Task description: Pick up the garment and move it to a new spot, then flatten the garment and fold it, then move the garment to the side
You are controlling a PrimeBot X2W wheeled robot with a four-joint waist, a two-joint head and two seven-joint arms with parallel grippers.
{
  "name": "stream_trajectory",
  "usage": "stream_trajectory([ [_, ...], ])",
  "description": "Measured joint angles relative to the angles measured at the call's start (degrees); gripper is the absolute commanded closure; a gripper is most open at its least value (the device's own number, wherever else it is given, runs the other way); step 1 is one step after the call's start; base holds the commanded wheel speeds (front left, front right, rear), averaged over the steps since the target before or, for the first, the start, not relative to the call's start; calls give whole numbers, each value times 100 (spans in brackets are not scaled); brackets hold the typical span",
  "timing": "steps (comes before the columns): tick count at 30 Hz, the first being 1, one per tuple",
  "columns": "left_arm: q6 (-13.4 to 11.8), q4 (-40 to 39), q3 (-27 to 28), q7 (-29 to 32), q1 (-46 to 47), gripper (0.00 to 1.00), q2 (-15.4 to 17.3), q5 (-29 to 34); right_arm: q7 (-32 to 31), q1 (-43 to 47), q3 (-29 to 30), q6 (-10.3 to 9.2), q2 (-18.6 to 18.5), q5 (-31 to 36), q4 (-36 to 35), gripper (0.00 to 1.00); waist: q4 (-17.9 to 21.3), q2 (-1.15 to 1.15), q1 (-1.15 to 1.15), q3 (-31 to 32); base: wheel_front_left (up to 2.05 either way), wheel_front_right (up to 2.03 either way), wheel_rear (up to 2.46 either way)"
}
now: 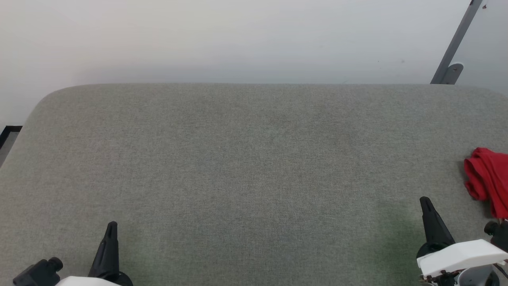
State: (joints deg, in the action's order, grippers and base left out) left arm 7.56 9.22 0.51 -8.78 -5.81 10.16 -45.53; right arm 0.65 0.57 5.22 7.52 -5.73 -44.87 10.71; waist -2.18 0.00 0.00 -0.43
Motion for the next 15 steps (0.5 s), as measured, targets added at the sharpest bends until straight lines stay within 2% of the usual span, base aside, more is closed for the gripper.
stream_trajectory([
  [15, 0, 103, 91, 282, 221, 100, -133, -1028, -165, -120, 24, -1, 52, -1017, 70, 100, 33, 0, 0, 4, 0, 0, 0],
])
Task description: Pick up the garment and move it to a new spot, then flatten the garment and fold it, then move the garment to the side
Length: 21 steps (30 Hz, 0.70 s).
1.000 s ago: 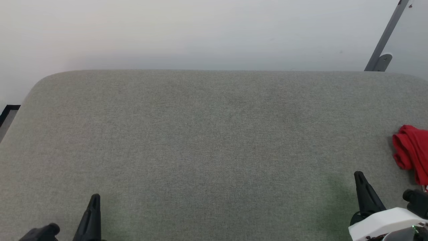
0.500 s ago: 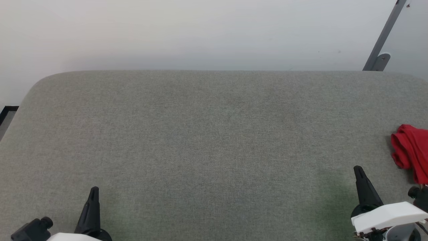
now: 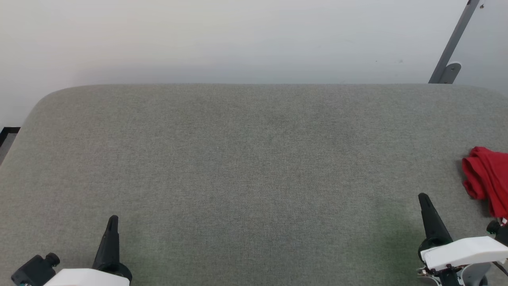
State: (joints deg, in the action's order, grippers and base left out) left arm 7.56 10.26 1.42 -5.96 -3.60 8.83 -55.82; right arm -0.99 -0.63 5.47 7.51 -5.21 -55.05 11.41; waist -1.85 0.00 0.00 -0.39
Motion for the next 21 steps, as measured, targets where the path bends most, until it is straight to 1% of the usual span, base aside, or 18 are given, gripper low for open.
stream_trajectory([
  [21, -1, 113, 118, 352, 309, 100, -157, -1158, -160, -157, 30, -1, 80, -1138, 67, 100, 44, 0, 0, 5, 0, 0, 0],
])
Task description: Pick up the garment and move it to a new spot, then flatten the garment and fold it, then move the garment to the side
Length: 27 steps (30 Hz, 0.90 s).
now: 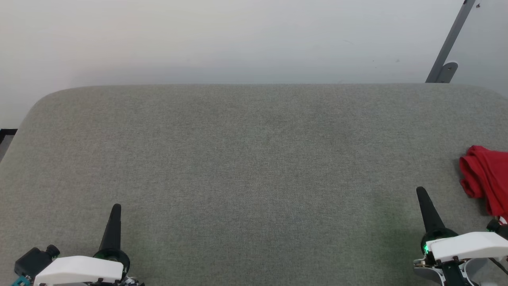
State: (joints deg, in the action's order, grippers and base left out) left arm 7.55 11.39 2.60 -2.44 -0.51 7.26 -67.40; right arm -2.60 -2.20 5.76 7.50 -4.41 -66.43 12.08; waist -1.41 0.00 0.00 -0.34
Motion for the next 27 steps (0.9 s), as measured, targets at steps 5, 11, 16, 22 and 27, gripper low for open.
stream_trajectory([
  [5, 0, 29, 30, 94, 35, 100, -30, -224, -31, -51, 9, 0, 12, -250, 26, 100, 11, 0, 0, 1, 0, 0, 0],
  [11, 0, 54, 59, 181, 140, 100, -71, -505, -77, -80, 15, 0, 29, -542, 54, 100, 24, 0, 0, 3, 0, 0, 0],
  [16, 0, 82, 88, 253, 163, 100, -122, -764, -119, -113, 20, 0, 43, -770, 71, 100, 35, 0, 0, 4, 0, 0, 0],
  [22, 0, 103, 118, 339, 259, 100, -155, -1037, -146, -146, 27, 0, 56, -1034, 92, 100, 48, 0, 0, 5, 0, 0, 0],
  [27, 0, 125, 141, 399, 286, 100, -179, -1203, -191, -195, 32, 0, 67, -1241, 103, 100, 59, 0, 0, 7, 0, 0, 0],
])
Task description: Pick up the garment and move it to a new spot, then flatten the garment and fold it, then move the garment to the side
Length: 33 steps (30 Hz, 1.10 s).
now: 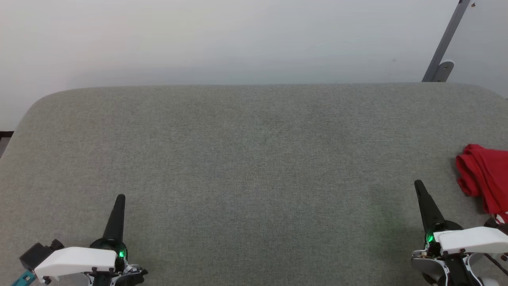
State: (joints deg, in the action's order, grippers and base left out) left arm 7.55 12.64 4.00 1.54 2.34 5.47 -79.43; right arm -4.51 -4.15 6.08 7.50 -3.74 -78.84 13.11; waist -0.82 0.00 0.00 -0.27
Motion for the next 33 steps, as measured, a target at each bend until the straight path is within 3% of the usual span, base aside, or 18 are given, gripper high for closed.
stream_trajectory([
  [33, 0, 133, 157, 405, 316, 100, -187, -1243, -178, -148, 41, 0, 70, -1223, 77, 100, 74, 0, 0, 9, 0, 0, 0],
])
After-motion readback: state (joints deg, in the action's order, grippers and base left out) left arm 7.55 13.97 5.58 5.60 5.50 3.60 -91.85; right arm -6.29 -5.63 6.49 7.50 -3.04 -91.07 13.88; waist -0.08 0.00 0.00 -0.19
